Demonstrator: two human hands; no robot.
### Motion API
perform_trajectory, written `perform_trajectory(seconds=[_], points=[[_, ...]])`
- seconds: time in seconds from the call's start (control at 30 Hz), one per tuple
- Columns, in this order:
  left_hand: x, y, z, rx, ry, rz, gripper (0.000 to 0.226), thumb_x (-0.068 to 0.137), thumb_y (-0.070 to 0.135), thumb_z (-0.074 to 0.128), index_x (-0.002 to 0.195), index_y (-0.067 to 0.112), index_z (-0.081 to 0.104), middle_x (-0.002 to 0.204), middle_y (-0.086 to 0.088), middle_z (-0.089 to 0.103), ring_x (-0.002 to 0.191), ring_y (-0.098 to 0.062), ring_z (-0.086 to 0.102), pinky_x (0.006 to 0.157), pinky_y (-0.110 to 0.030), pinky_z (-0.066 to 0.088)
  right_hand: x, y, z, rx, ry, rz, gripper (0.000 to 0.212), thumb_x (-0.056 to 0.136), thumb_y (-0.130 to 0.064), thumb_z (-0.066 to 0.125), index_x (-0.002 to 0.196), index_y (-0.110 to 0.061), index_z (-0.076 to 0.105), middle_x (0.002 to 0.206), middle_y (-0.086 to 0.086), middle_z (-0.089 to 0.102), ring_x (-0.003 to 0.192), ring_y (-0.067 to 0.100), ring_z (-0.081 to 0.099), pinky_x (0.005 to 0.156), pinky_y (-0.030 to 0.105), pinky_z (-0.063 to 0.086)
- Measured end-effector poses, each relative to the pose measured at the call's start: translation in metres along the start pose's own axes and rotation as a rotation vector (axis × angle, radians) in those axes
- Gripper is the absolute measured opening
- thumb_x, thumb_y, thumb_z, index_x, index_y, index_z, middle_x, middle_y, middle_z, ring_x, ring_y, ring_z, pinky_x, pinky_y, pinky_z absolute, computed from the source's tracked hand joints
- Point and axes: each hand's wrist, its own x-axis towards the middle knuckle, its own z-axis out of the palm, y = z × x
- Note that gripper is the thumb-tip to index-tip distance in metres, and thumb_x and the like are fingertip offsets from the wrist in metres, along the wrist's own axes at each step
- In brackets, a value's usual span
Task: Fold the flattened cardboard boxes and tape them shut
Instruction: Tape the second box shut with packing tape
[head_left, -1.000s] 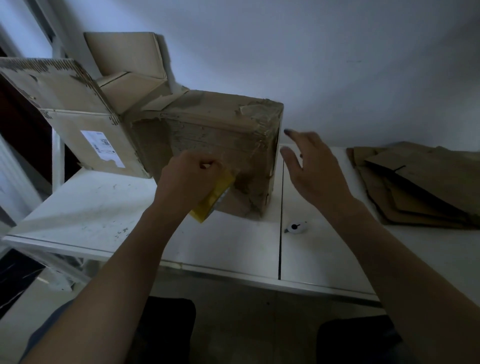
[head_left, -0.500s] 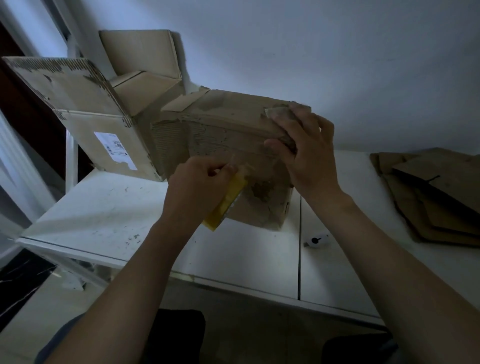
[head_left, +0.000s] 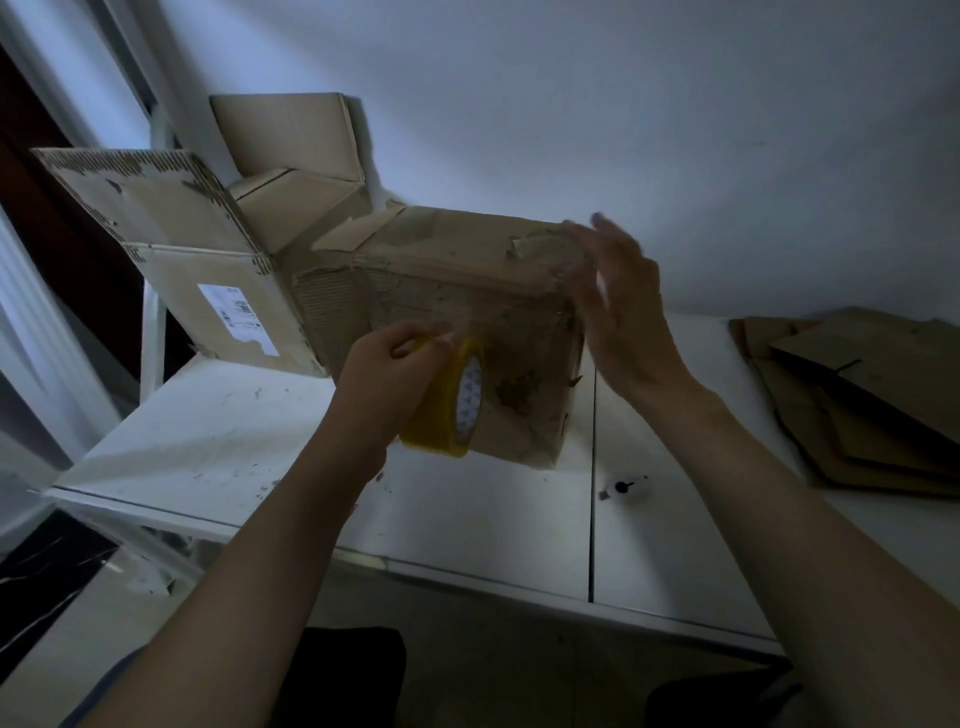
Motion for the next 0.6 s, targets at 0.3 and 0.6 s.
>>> perform_trajectory(seconds=[0.3,0.6], points=[[-0.019,0.004,0.004,-0.168,0.114,0.102,0.051,0.092,0.023,0.069,0.138,0.033,0.049,0.128,0.003,0.044,0.113,-0.025,0.050,0.090,-0.046,0.052,0.001,0.001,-0.005,0.230,-0.086,0.134,0.043,0.096,-0.054,0.056,0.135,-0.036,0.052,0.126,-0.010,0.051,0.117,0.004,0.050,0.097,0.019,0.042],[-0.008,0.011,-0.021,-0.090,0.206,0.097,0.053,0.091,0.033,0.069,0.140,0.028,0.048,0.133,0.002,0.043,0.116,-0.023,0.047,0.084,-0.034,0.044,-0.007,-0.035,0.000,0.241,-0.113,0.150,0.041,0.096,-0.058,0.051,0.132,-0.039,0.054,0.121,0.000,0.059,0.098,0.018,0.066,0.077,0.045,0.061]])
